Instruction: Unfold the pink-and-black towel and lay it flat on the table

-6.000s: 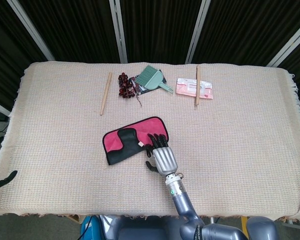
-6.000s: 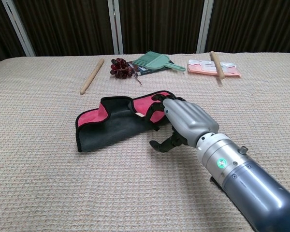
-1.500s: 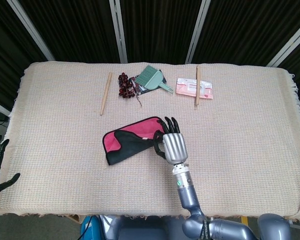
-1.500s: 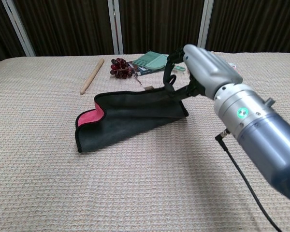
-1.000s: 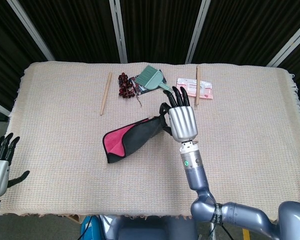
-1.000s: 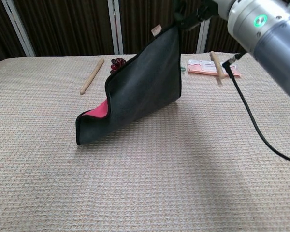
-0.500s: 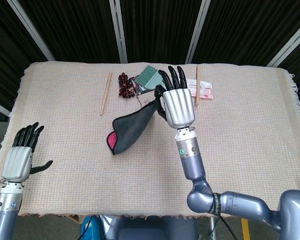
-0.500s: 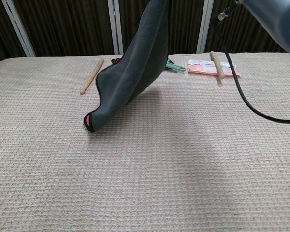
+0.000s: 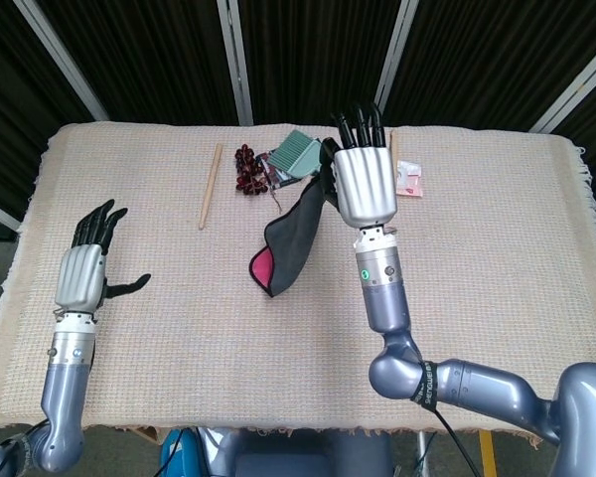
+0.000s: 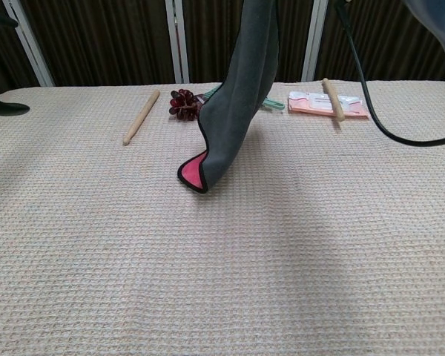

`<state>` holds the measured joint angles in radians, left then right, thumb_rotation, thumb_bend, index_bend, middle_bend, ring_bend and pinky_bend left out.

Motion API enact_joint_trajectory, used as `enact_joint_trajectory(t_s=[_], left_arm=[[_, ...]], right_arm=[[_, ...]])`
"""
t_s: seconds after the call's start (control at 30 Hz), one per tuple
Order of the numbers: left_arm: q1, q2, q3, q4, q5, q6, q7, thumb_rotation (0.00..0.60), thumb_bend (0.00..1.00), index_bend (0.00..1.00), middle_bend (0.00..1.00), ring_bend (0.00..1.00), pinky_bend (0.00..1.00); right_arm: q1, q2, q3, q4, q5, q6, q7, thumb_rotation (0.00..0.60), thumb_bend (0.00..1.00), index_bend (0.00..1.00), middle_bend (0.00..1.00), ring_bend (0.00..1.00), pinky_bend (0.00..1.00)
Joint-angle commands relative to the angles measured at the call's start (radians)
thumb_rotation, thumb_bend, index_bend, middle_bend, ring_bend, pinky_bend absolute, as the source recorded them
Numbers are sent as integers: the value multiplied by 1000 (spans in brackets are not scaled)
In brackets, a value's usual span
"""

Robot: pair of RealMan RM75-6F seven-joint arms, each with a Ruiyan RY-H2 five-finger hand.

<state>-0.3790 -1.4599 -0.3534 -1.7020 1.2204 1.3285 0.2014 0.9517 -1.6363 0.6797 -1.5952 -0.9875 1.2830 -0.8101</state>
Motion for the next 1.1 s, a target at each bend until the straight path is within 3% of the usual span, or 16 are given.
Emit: enact_joint_trajectory(t_s=[0.03, 0.23, 0.47, 0.83, 1.1], left_arm=[[-49, -44, -38, 25, -69, -42, 2, 600, 125, 179, 28, 0, 0], [-147, -125, -98, 77, -226, -145, -9, 600, 152, 246, 37, 0, 0], [-246, -161, -165, 119, -389, -217, 23, 600, 161, 262, 37, 0, 0], [-351, -188, -184, 155, -536, -252, 95, 600, 162, 272, 13, 0, 0], [-456, -148, -205, 173, -739, -354, 183, 600, 183, 253, 0, 0, 0]], right_arm=[[8, 8, -9, 1, 6, 5, 7, 600, 513, 587, 213, 87, 0], [25, 21, -34, -10, 18, 24, 9, 600, 513, 587, 213, 87, 0], [39, 32, -52, -31, 40, 48, 11, 600, 513, 587, 213, 87, 0], [70, 38, -73, -40, 66, 71, -2, 600, 513, 587, 213, 87, 0], [81, 47, -84, -46, 90, 85, -2, 600, 513, 587, 213, 86, 0]])
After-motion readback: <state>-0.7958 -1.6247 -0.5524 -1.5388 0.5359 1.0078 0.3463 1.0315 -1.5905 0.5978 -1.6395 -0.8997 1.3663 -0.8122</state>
